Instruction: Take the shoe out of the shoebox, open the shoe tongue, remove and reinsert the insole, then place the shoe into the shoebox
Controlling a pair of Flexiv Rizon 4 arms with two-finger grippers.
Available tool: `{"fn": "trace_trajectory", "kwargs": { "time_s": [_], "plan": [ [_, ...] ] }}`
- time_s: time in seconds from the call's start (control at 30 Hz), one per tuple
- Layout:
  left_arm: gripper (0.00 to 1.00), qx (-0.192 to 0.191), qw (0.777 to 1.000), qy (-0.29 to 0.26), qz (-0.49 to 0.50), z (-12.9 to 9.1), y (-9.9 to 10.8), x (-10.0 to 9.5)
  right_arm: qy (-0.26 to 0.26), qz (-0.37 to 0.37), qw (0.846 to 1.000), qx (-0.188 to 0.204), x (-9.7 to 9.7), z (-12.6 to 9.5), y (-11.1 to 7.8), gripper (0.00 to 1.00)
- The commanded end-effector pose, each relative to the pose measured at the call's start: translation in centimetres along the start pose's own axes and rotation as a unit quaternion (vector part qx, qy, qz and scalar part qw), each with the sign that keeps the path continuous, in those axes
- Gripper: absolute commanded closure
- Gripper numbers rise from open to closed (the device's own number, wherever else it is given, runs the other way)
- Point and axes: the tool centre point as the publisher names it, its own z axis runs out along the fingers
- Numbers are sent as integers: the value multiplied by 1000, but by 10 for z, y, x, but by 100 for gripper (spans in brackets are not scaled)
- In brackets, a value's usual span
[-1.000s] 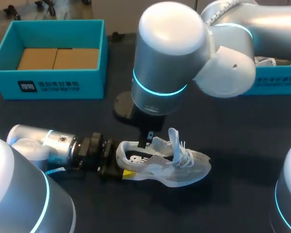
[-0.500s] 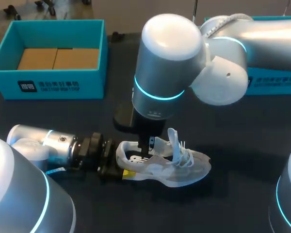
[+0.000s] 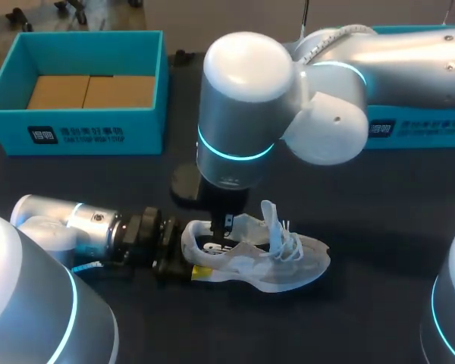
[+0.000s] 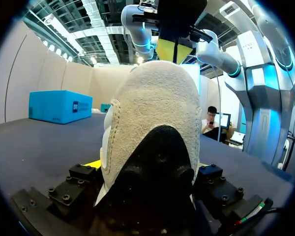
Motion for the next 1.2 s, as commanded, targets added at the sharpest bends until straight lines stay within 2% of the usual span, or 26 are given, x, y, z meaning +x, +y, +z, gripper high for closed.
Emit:
{"fn": "trace_trajectory", "kwargs": {
  "time_s": [0.03,0.23,0.5,0.67,0.83,1.2],
  "plan": [
    [100,0,1000,-2,0,-2,5,0,1,-1,1000,-2,1,9,1,100],
    [100,0,1000,-2,0,-2,5,0,1,-1,1000,-2,1,9,1,100],
    [100,0,1000,-2,0,-2,5,0,-8,-16,999,29,-4,35,-2,100],
    [100,0,1000,-2,0,-2,5,0,3,-22,1000,18,-9,47,-2,100],
    [100,0,1000,-2,0,-2,5,0,5,-31,999,29,-6,59,1,100],
    [100,0,1000,-2,0,-2,5,0,5,-24,999,31,-11,82,-24,100]
  ]
}}
